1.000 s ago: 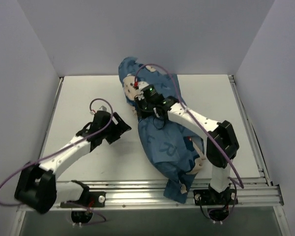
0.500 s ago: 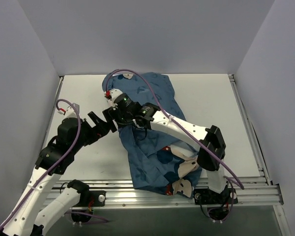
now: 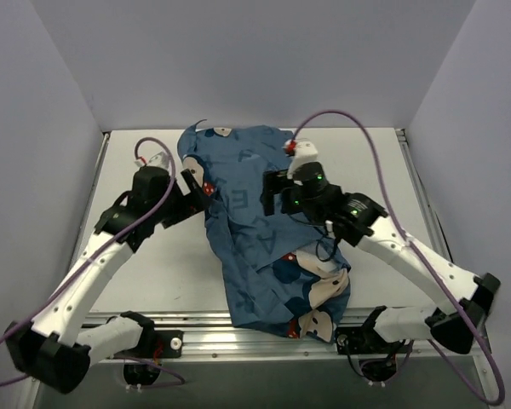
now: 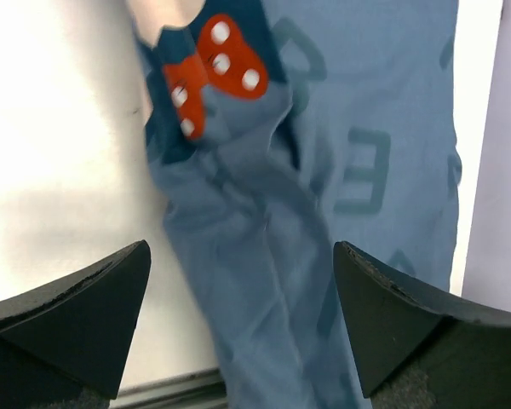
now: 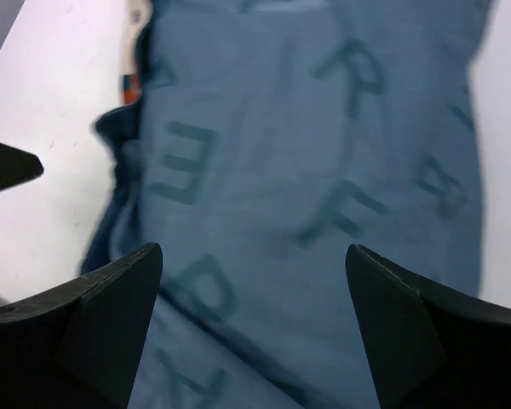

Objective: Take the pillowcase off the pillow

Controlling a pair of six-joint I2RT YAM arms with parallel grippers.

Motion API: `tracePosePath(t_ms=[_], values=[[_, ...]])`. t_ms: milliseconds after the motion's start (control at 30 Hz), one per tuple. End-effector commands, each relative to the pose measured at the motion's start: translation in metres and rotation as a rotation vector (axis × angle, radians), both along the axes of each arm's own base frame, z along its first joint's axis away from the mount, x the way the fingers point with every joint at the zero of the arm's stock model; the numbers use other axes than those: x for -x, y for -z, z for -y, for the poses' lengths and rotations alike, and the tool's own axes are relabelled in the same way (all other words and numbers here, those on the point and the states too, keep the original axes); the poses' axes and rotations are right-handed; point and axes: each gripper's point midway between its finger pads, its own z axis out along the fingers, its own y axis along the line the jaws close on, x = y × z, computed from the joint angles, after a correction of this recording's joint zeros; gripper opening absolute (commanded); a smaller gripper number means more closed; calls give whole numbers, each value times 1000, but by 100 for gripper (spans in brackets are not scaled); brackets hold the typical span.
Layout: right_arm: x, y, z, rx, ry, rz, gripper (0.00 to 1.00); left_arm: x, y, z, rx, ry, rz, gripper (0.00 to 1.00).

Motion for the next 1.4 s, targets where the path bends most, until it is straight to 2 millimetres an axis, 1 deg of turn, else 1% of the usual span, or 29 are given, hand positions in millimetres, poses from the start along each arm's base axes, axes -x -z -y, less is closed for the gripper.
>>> tracePosePath(t_ms=[0, 33, 67, 133, 233, 267, 333, 367, 400, 433, 467, 533, 567, 600, 633, 667, 700, 767, 800, 833, 900, 933, 1100, 1133, 1167, 1200, 1233, 1267, 1367], values=[[8, 22, 48, -40, 142, -63, 84, -43, -24, 36, 71, 87, 82, 97], [13, 43, 59, -21, 159, -102, 85, -54, -31, 43, 87, 89, 102, 97], [21, 42, 62, -42, 152, -108, 85, -66, -11, 52, 83, 99, 46, 97], [31, 63, 67, -48, 152, -158, 85, -79, 1, 61, 105, 98, 16, 92], [40, 82, 62, -94, 114, -207, 86, -86, 43, 61, 91, 46, -76, 65], [40, 87, 60, -101, 105, -218, 86, -76, 70, 55, 73, 29, -129, 57], [33, 94, 54, -128, 91, -214, 85, -67, 92, 44, 73, -12, -169, 34], [26, 110, 56, -106, 110, -237, 84, -49, 115, 34, 61, -27, -215, 27], [24, 115, 50, -117, 81, -255, 82, -42, 124, 25, 66, -55, -236, 11], [14, 117, 44, -130, 79, -244, 79, -34, 132, 18, 66, -68, -252, 4], [2, 127, 40, -104, 79, -256, 78, -25, 132, 12, 77, -81, -248, 2], [-18, 126, 28, -95, 62, -232, 75, 0, 157, -7, 62, -116, -309, 2], [-31, 142, 24, -51, 60, -243, 74, 6, 148, -12, 72, -122, -279, 2], [-54, 119, 13, -82, 57, -184, 73, 15, 153, -19, 59, -122, -286, 2], [-69, 114, 7, -84, 57, -156, 71, 23, 153, -24, 49, -127, -293, 2], [-84, 126, 3, -48, 55, -157, 71, 25, 140, -27, 55, -128, -244, 2], [-109, 98, -4, -75, 65, -90, 70, 29, 135, -28, 52, -120, -229, 2], [-138, 100, -12, -48, 75, -60, 70, 36, 117, -28, 73, -98, -181, 2], [-160, 66, -18, -71, 73, 17, 69, 38, 111, -25, 81, -74, -163, 2], [-171, 60, -18, -64, 89, 39, 69, 39, 103, -21, 95, -49, -143, 3], [-184, 59, -16, -7, 104, 27, 71, 45, 84, -10, 126, 38, -78, 14], [-191, 31, -19, -23, 102, 72, 72, 46, 73, -5, 135, 74, -47, 22], [-169, -3, 21, -28, 203, 129, 79, 56, 8, 19, 111, 292, 171, 78], [-157, -21, 34, -61, 234, 148, 79, 55, -1, 23, 101, 321, 204, 81], [-147, 0, 49, -34, 258, 110, 79, 54, -22, 28, 98, 349, 260, 82], [-140, 4, 59, -33, 278, 102, 79, 53, -31, 33, 75, 386, 302, 83], [-127, -9, 69, -59, 287, 122, 79, 45, -32, 36, 53, 384, 302, 83], [-116, 15, 80, -43, 305, 76, 79, 39, -49, 40, 41, 396, 355, 83], [-91, 26, 94, -67, 310, 56, 78, 8, -48, 48, -4, 365, 345, 83]])
